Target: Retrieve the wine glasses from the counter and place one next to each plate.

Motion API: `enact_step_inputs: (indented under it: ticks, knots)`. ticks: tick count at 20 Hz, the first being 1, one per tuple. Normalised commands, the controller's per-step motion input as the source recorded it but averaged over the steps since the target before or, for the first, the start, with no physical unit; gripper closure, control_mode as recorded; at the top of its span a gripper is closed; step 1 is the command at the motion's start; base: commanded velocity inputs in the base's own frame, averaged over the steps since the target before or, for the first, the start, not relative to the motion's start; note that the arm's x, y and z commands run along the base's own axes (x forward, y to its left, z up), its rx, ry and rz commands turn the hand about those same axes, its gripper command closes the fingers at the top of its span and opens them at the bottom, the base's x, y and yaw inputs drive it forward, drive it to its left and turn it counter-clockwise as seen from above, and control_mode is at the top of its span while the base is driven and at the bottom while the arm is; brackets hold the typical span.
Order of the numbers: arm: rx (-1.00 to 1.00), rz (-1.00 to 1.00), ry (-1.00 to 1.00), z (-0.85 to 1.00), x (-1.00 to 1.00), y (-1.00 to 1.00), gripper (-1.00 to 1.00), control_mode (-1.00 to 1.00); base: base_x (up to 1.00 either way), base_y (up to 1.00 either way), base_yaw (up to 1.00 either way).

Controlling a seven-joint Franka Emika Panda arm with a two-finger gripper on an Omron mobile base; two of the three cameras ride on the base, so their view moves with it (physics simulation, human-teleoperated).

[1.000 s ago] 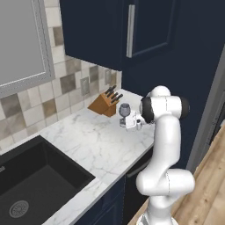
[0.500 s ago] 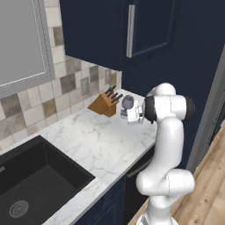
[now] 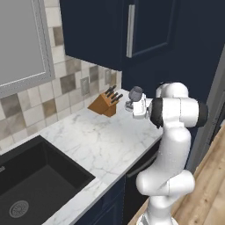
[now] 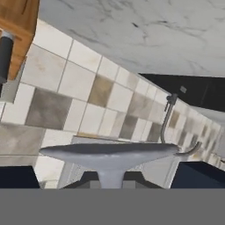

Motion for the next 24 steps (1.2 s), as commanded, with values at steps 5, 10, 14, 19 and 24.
enact_step_inputs:
  ticks: [5, 10, 14, 19, 24]
  knots:
    - [0.05, 0.00, 0.00, 0.72, -0.81, -0.09, 1.00, -1.00, 0.00, 0.00, 0.00]
    - [0.03, 0.00, 0.00, 0.65, -0.74, -0.07, 1.00, -1.00, 0.00, 0.00, 0.00]
    - [0.00, 0.00, -0.01, 0.52, -0.60, 0.00, 1.00, -1.00, 0.00, 0.00, 0.00]
    - [0.00, 0.00, 0.00, 0.21, -0.21, 0.00, 1.00, 1.00, -0.41, 0.00, 0.00]
    - [0.00, 0.00, 0.00, 0.00, 0.00, 0.00, 1.00, 1.00, -0.99, -0.05, 0.00]
